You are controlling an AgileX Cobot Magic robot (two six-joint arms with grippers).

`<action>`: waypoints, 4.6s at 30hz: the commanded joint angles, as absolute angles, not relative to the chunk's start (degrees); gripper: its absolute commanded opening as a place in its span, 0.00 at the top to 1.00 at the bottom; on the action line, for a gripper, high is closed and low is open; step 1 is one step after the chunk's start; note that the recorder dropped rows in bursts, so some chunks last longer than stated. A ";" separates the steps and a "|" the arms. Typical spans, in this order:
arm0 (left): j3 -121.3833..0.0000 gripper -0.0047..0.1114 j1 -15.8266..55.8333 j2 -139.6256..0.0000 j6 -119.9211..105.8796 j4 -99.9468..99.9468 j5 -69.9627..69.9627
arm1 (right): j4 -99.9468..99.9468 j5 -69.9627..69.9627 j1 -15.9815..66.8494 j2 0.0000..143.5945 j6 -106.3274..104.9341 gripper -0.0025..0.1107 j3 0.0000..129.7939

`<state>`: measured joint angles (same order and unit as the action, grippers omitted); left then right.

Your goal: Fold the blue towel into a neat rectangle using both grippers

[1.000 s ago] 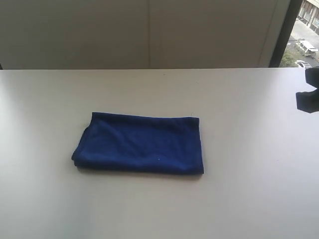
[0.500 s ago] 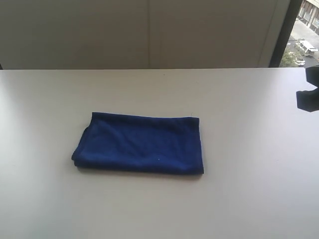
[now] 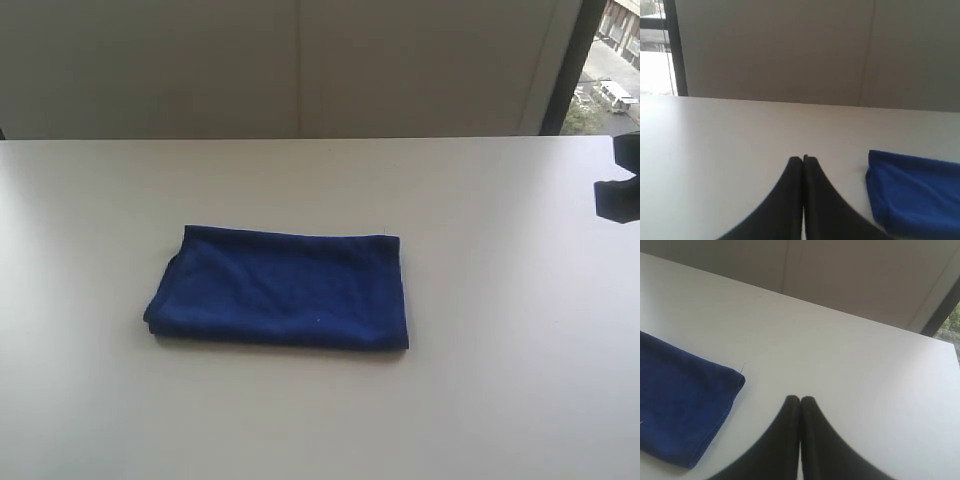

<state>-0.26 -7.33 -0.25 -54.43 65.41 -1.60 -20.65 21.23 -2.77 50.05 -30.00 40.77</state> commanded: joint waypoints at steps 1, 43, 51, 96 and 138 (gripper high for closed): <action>0.00 0.96 -7.24 0.00 -53.05 75.53 -1.79 | -20.99 20.65 -2.67 49.69 -29.74 0.98 40.57; 0.00 0.96 -0.88 0.00 11.62 -2.75 12.05 | -20.99 20.65 -2.67 49.69 -29.74 0.98 40.57; 0.00 0.96 1.15 0.00 5.49 -2.88 12.05 | -20.99 20.65 -2.67 49.69 -29.74 0.98 40.57; 0.00 0.96 0.45 0.00 -4.90 2.35 12.09 | -20.72 20.89 -2.67 49.69 -29.96 0.98 40.57; 0.00 0.96 0.45 0.00 -4.90 2.35 11.99 | 5.32 12.80 -2.84 3.39 10.20 0.98 0.00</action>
